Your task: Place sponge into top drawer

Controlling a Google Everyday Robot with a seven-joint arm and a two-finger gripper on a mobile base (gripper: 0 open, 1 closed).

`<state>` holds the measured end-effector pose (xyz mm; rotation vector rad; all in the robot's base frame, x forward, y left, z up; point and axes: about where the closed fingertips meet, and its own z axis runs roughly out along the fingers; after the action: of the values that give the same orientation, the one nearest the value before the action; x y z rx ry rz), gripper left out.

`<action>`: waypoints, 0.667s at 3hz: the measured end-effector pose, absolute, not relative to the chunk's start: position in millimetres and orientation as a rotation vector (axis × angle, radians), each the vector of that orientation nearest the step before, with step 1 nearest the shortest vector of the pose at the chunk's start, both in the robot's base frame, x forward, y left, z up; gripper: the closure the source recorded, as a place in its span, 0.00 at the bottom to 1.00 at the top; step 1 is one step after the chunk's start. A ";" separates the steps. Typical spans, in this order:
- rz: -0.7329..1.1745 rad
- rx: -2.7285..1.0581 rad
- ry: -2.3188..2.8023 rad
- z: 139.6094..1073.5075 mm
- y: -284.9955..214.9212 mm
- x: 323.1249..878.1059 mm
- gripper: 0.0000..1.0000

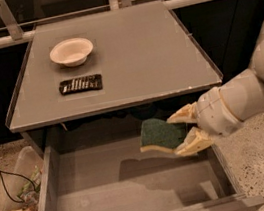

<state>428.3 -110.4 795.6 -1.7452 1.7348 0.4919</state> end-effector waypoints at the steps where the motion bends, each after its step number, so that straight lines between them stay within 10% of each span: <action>1: 0.485 -1.766 1.735 749.0 -92.7 421.9 1.00; 2: 0.459 -1.716 1.766 705.4 -79.5 441.4 1.00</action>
Offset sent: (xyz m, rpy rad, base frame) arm 0.0439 0.0444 -0.1450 -0.0002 -0.0231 -0.1223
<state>441.4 -79.5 705.4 -1.7160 1.7662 0.4585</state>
